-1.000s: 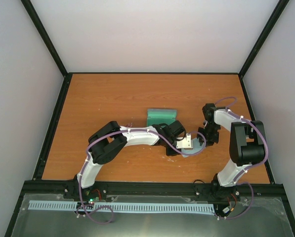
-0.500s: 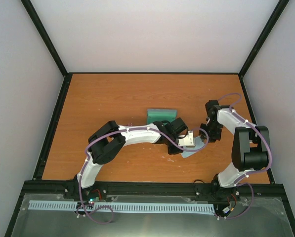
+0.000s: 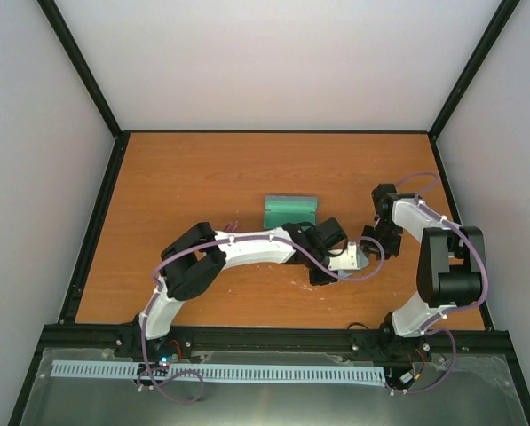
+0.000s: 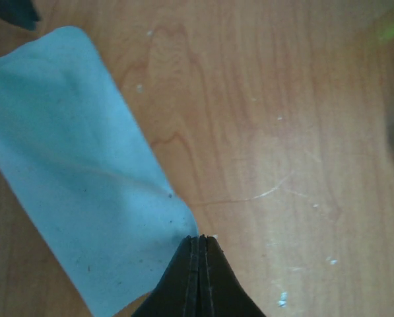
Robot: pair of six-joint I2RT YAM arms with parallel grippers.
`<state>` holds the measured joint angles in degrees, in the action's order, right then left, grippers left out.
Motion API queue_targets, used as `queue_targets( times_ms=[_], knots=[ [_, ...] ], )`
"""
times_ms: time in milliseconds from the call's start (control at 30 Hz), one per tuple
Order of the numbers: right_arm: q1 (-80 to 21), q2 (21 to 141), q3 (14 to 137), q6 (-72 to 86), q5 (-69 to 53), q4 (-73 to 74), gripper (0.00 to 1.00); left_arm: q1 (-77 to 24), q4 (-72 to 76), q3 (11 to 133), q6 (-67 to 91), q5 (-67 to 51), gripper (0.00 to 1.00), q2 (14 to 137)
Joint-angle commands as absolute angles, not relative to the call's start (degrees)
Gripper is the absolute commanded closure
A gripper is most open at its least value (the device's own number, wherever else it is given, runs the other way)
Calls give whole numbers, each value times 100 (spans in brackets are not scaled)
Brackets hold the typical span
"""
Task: Organize the sunglasses
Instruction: Adjust the glasses cleaning cloth at the center of the board.
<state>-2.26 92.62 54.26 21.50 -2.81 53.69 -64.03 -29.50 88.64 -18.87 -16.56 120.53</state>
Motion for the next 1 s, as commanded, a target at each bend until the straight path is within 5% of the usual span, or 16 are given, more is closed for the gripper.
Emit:
queue_targets(
  times_ms=[0, 700, 867, 967],
  knots=[
    [-150, 9221, 5389, 2183, -158, 5252, 75, -6617, -3000, 8934, -1758, -1759, 99, 12049],
    [-44, 9274, 5372, 2074, -140, 5209, 75, -6613, -2750, 8524, -2010, -1228, 99, 12162],
    [-48, 9231, 5377, 2066, -140, 5228, 75, -6568, -2705, 8509, -1983, -1170, 77, 12142],
    [-45, 9176, 5445, 2039, -130, 5258, 75, -6548, -2716, 8473, -1943, -1140, 54, 12071]
  ],
)
